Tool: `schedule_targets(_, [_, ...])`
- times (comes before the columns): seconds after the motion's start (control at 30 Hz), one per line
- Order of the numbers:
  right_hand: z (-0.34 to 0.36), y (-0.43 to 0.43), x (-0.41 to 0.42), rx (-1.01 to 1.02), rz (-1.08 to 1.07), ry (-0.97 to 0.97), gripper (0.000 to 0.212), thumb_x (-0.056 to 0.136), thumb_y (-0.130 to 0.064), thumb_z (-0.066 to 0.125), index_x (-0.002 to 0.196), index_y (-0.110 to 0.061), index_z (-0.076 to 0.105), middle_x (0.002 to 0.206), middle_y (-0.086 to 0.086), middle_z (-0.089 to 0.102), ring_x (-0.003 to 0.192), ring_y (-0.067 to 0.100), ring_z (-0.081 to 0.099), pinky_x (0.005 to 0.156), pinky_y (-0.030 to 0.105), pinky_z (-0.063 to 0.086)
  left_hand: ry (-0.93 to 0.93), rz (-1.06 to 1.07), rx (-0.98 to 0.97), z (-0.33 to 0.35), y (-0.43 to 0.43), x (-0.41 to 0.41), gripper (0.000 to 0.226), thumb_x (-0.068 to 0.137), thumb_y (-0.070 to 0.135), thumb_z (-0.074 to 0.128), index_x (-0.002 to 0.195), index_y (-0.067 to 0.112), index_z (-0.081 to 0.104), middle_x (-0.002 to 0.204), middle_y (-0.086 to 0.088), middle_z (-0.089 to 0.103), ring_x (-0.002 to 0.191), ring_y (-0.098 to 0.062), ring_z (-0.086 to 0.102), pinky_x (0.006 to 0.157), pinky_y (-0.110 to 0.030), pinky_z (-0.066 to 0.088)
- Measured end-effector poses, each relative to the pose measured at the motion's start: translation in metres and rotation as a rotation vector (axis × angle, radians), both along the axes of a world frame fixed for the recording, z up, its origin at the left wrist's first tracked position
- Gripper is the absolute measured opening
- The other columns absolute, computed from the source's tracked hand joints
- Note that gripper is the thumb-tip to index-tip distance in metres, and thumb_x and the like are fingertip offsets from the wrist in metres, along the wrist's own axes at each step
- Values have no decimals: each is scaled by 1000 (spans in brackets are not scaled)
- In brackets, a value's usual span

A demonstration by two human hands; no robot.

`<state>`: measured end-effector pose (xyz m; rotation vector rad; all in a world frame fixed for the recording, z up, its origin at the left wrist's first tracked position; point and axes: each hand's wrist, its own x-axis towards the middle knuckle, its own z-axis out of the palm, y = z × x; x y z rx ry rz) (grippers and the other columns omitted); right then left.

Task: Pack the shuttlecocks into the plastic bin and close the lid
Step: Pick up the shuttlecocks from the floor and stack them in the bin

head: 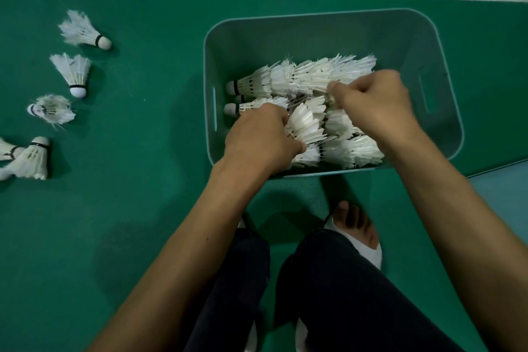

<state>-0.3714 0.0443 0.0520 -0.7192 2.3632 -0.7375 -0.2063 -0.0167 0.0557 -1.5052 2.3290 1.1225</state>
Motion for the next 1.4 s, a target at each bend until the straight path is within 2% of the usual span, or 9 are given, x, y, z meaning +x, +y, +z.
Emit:
schedule_targets(0.1, [9,18,12,-60,102,-231,57,80,-47,77,87,9,71,88,30,69,66,19,57,65,36,54,57,15,-51,3,6,-3,29,76,41,84,85,22,63,77,6,63,83,-23,61,66,-31,43])
schedule_targets(0.3, [14,29,9,-98,225,-168,18,85,-15,80,70,-8,72,57,5,63,52,10,48,54,24,39,162,56,-117,11,12,-6,32,82,43,80,107,27,68,94,4,66,83,-15,57,71,-31,41])
schedule_targets(0.43, [18,32,-28,146,83,203,14,85,-18,73,87,-4,75,76,9,68,75,22,63,70,27,49,113,83,-100,13,11,-3,61,88,42,76,136,17,46,108,-3,62,101,-25,53,80,-36,44])
schedule_targets(0.57, [12,20,-36,294,23,322,18,79,-16,60,89,-2,66,92,21,66,89,38,64,82,36,52,-18,74,-3,11,8,-5,75,91,35,72,146,11,27,82,1,39,89,-27,51,81,-39,48])
schedule_targets(0.7, [-2,-7,-23,276,26,55,8,85,-10,62,87,-4,66,82,13,64,77,29,65,74,35,55,-85,47,37,4,4,-4,75,93,38,71,146,12,24,99,-5,51,90,-27,52,77,-38,45])
schedule_targets(0.9, [-11,-29,-3,212,-61,-408,17,99,-5,62,84,-11,56,114,14,63,97,30,69,73,37,63,-111,25,39,-5,-6,-1,60,93,35,69,135,18,30,100,-7,58,93,-32,59,75,-38,47])
schedule_targets(1.07, [-15,-30,-11,256,3,-314,20,96,-14,67,108,3,65,112,16,65,89,32,74,82,43,63,-85,20,35,-3,-7,2,62,93,31,68,139,17,29,99,-7,59,92,-31,59,74,-38,47])
schedule_targets(1.3, [22,-7,2,151,57,194,36,87,-24,63,83,11,69,64,18,59,58,31,54,54,22,42,129,25,-145,26,0,26,49,89,31,69,129,16,46,94,-4,65,94,-31,63,78,-42,53])
schedule_targets(1.4, [48,-8,29,17,115,251,32,90,-23,62,82,6,73,76,26,69,75,36,66,61,24,43,270,103,-267,40,-2,46,41,84,33,71,123,24,57,91,8,71,88,-24,67,81,-44,57])
